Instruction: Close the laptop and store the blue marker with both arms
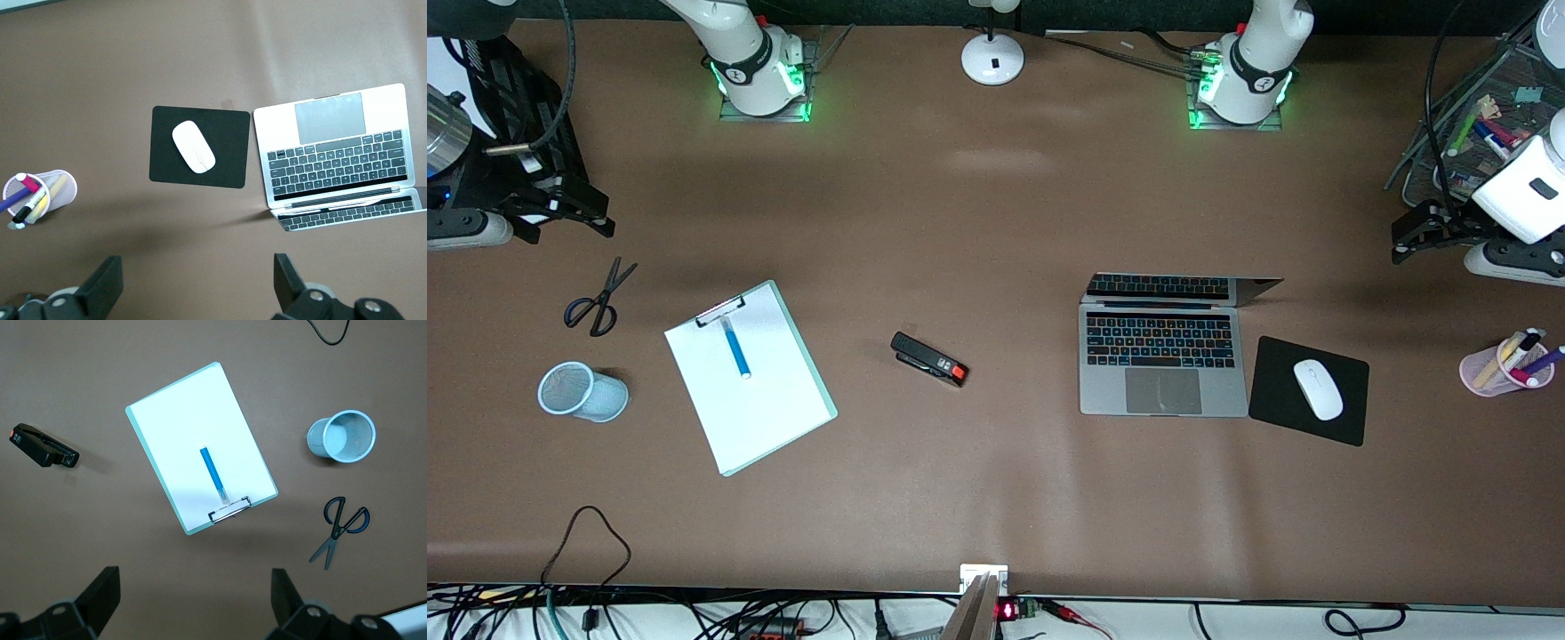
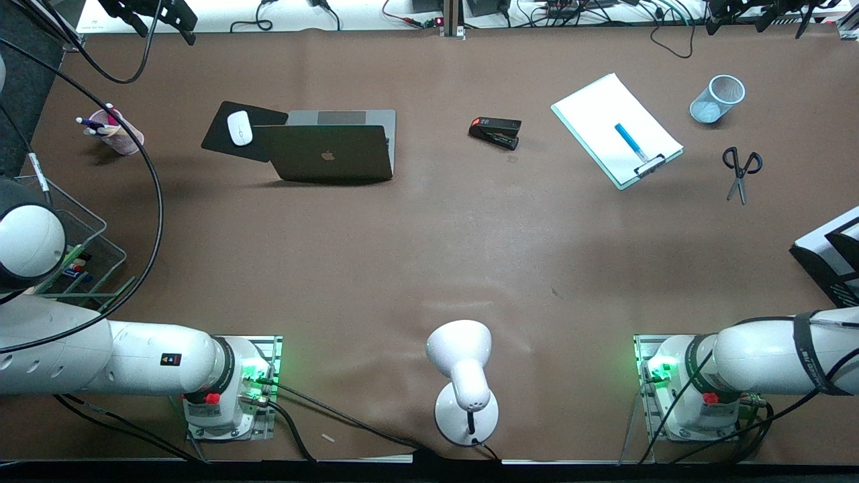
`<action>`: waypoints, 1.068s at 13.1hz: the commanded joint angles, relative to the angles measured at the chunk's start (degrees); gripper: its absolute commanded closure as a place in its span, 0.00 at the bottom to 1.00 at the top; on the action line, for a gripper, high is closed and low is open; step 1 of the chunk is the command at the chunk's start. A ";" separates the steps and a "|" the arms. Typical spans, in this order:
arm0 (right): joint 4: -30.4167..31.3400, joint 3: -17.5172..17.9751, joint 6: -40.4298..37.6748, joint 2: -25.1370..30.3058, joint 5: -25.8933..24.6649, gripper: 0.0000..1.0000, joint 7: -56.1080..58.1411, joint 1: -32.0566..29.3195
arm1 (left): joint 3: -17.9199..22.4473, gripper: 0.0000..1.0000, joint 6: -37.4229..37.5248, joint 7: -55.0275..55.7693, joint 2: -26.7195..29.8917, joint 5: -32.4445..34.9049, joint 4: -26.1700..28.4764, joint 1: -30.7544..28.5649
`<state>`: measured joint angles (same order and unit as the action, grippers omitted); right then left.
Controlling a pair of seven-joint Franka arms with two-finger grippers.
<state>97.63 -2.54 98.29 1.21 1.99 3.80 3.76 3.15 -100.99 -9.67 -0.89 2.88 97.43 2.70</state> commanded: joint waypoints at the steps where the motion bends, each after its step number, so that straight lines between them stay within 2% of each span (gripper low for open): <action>1: 0.11 0.17 -0.47 0.28 0.21 0.00 1.12 -0.50 | -0.25 0.00 0.35 -0.87 0.54 0.99 -0.22 0.55; 4: -0.42 0.17 -0.38 -0.33 0.30 0.00 1.03 -0.59 | -0.25 0.00 0.35 -1.31 0.45 0.99 -0.40 0.56; 7: -0.86 0.17 -0.04 -3.04 0.12 0.00 1.38 -0.68 | -0.25 0.00 0.53 -0.61 -2.87 1.08 -3.37 0.73; 9: -0.77 0.17 1.71 -7.17 0.12 0.00 3.13 -0.68 | -0.25 0.00 3.50 -0.52 -4.72 1.08 -6.45 0.82; 13: -0.51 0.17 10.93 -16.92 0.12 0.00 16.30 -0.42 | -0.25 0.01 6.93 -2.18 -5.17 0.90 -6.99 0.47; 14: -0.51 0.34 13.91 -19.12 0.03 0.00 17.89 -0.16 | -0.25 0.22 7.29 -2.36 -5.17 0.90 -6.99 0.64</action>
<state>98.05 -2.55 108.89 -14.30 1.97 17.45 3.69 2.92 -96.08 -10.42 -5.20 2.88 92.55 3.22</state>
